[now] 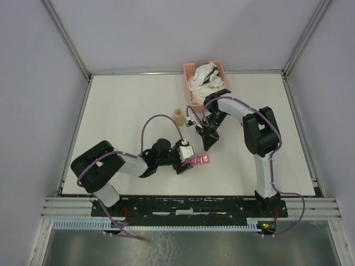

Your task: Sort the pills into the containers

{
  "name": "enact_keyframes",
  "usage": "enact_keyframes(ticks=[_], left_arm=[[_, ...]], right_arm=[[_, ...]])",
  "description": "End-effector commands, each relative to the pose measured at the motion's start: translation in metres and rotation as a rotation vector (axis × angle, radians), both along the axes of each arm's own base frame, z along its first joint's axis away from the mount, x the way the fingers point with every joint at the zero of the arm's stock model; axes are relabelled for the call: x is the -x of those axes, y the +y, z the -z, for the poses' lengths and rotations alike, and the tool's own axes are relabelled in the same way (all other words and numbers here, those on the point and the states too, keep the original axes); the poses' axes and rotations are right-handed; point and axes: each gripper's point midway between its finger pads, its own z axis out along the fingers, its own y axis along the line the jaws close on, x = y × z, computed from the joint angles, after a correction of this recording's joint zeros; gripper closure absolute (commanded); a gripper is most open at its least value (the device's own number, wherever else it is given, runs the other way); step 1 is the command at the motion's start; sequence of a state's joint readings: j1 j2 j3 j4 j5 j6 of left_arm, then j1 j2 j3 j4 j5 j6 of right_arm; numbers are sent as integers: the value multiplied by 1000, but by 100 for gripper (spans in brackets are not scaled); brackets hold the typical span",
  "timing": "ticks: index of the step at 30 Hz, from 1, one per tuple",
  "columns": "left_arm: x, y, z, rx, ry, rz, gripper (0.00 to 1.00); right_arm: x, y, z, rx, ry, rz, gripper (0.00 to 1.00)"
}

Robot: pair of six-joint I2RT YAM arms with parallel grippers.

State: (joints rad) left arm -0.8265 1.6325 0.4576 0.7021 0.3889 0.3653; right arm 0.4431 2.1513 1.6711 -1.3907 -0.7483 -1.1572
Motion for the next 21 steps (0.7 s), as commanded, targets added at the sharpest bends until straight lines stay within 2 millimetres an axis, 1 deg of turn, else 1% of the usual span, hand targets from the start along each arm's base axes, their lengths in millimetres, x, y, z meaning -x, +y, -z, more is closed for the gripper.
enact_keyframes(ticks=[1, 9, 15, 21], left_arm=[[-7, -15, -20, 56, -73, -18, 17], [-3, -14, -11, 32, -54, -23, 26], [-3, -15, -10, 31, -43, -23, 36], [-2, -15, -7, 24, -31, -23, 40]], right_arm=[[-2, 4, -7, -18, 4, 2, 95], [-3, 6, -8, -22, 10, 11, 95], [-3, 7, -8, -26, 19, 15, 95], [-4, 8, -7, -23, 26, 21, 94]])
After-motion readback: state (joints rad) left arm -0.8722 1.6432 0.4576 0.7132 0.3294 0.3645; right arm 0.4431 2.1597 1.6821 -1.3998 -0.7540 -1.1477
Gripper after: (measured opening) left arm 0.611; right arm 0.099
